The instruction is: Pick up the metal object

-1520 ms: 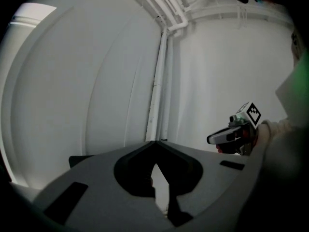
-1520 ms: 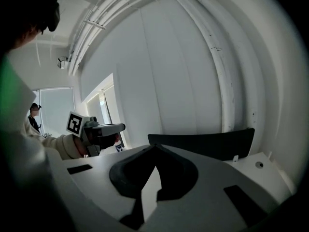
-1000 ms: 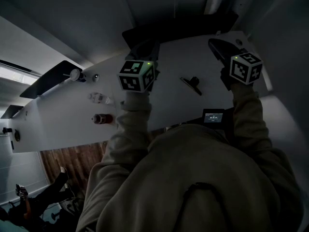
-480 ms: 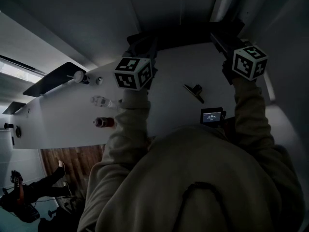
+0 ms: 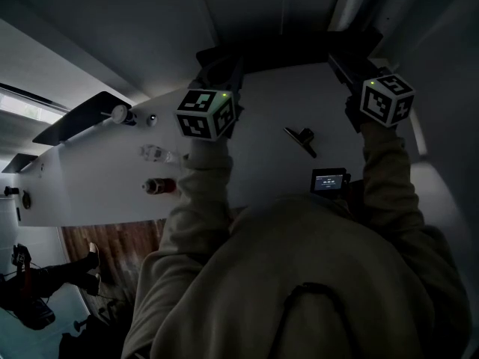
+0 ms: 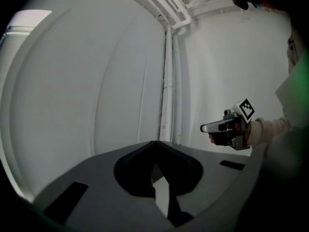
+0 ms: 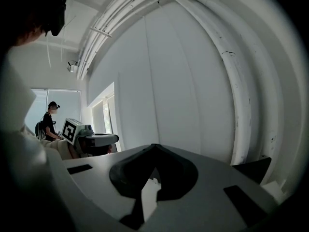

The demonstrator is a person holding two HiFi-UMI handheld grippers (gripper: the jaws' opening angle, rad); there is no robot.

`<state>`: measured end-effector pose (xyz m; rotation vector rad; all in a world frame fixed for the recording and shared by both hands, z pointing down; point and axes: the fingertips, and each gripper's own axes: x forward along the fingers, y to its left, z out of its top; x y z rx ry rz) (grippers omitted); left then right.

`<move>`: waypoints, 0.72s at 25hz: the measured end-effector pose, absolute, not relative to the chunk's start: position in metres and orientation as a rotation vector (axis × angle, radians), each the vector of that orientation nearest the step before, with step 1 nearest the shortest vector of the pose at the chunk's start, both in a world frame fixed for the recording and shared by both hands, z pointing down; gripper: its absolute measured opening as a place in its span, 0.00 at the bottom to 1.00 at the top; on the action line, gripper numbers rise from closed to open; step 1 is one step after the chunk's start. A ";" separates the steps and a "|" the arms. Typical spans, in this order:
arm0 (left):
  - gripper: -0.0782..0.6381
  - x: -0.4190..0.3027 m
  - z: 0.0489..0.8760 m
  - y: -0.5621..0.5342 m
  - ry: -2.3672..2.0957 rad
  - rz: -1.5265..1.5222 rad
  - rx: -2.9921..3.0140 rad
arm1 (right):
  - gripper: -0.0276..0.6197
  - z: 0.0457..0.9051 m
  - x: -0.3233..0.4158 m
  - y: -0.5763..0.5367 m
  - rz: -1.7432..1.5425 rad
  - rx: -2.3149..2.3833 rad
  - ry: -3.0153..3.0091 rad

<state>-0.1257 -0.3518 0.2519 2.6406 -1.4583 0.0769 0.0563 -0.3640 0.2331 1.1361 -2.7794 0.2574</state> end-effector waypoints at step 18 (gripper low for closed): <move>0.11 -0.112 0.277 -0.354 -1.400 0.094 2.620 | 0.07 0.254 0.051 -0.365 0.306 1.100 -2.751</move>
